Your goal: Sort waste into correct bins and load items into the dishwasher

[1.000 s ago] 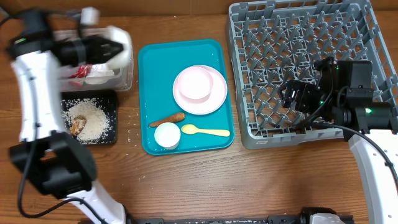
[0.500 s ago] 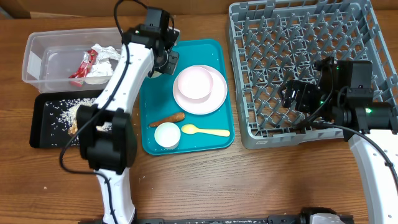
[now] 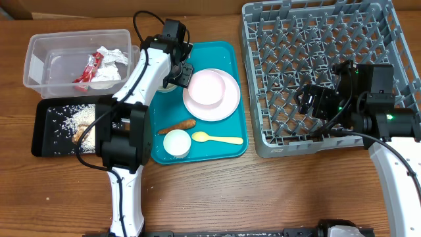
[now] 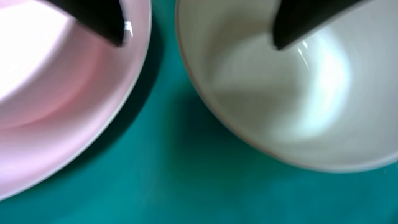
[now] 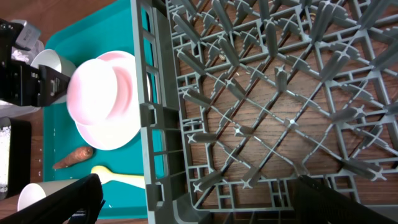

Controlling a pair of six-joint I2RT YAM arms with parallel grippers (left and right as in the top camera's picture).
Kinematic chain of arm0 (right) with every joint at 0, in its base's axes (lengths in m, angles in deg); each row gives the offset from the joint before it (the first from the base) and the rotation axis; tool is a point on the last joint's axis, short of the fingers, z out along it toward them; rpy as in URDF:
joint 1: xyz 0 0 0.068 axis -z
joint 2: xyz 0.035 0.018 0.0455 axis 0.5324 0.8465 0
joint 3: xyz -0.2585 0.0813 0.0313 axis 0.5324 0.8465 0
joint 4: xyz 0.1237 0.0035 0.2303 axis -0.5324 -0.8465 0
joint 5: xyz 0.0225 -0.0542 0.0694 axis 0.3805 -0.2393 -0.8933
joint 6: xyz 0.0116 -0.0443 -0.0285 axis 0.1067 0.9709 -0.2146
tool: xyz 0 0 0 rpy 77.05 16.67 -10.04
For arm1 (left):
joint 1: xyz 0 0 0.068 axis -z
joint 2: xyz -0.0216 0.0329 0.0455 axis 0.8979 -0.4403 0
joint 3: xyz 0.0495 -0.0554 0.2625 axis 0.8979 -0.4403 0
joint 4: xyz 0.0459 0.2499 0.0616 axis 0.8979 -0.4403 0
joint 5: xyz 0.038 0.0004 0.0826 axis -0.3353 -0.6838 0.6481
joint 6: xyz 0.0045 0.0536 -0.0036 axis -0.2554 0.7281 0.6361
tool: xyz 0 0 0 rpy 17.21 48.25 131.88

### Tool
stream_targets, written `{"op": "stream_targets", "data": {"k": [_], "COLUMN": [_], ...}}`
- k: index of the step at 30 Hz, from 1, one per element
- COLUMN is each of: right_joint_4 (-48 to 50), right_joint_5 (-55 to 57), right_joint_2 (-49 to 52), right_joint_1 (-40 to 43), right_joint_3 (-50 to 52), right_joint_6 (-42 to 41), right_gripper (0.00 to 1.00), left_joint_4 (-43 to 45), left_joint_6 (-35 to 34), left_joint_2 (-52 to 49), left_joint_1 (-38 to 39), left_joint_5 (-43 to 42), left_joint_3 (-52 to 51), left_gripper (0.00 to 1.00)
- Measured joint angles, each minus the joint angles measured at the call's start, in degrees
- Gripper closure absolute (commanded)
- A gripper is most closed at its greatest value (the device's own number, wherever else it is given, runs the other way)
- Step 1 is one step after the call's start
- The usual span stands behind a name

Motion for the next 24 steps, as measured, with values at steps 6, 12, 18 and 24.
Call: {"op": "stream_targets", "data": {"k": [6,12,18,24], "right_joint_4": [0.0,0.0,0.0,0.0], "right_joint_5": [0.0,0.0,0.0,0.0], "right_joint_2": [0.0,0.0,0.0,0.0], "right_joint_1": [0.0,0.0,0.0,0.0], "right_joint_3": [0.0,0.0,0.0,0.0], "right_joint_6": [0.0,0.0,0.0,0.0], "right_gripper": [0.0,0.0,0.0,0.0], "left_joint_4": [-18.4,-40.9,-43.4,-42.0], "left_joint_6": [-1.4,-1.9,-2.6,-2.7], "left_joint_2": [-0.9,-0.5,4.0,16.5], "left_joint_1": [-0.3,-0.4,-0.4,-1.0], "left_joint_5": [-0.3,-1.7,-4.3,-4.8], "left_joint_3": [12.8,36.0,34.3,8.1], "left_gripper": [0.15,0.21,0.26,0.25]}}
